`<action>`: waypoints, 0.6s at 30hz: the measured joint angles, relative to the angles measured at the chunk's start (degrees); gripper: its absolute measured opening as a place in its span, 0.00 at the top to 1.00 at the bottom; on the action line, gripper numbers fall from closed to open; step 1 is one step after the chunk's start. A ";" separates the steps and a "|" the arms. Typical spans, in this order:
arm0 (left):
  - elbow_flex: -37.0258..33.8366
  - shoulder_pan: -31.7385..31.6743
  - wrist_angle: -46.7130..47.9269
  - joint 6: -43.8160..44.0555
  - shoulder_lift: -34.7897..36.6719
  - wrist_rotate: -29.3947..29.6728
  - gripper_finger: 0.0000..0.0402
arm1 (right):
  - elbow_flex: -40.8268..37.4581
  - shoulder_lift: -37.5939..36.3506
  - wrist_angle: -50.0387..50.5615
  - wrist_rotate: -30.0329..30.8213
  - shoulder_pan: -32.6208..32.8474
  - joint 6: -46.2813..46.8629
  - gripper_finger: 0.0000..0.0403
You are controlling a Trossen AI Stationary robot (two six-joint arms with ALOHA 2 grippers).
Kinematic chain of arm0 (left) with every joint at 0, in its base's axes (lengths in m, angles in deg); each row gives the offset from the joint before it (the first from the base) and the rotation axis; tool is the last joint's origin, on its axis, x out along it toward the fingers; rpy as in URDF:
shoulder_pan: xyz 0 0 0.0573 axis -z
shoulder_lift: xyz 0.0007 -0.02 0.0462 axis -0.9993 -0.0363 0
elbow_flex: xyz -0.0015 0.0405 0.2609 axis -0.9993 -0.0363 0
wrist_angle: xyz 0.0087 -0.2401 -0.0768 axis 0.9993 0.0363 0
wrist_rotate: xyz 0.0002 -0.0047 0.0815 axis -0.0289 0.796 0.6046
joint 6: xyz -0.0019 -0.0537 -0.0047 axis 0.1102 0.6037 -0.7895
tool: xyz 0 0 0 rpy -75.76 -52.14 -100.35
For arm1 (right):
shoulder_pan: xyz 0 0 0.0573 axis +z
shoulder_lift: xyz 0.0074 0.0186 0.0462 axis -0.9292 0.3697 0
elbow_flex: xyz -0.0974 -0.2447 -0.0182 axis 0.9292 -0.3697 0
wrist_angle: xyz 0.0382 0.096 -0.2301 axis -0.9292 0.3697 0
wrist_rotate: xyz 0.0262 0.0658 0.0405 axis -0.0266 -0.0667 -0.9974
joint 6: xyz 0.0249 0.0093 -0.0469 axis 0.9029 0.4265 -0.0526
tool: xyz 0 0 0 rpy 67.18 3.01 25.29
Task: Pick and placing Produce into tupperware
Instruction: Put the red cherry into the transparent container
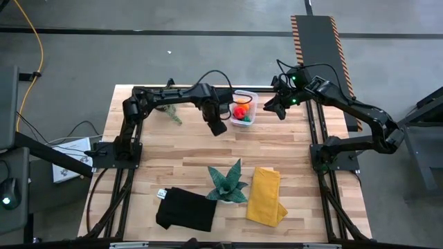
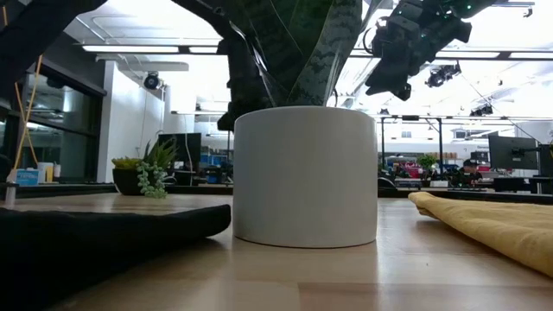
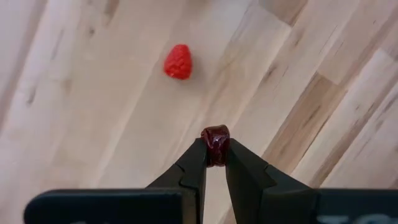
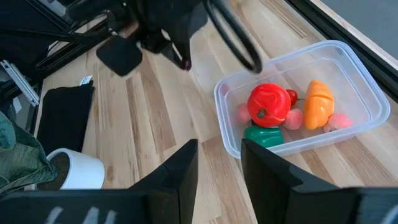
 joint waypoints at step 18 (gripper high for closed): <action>11.01 -1.10 5.42 -4.68 0.00 -0.04 0.90 | 0.00 0.00 -2.01 0.04 0.00 0.49 0.72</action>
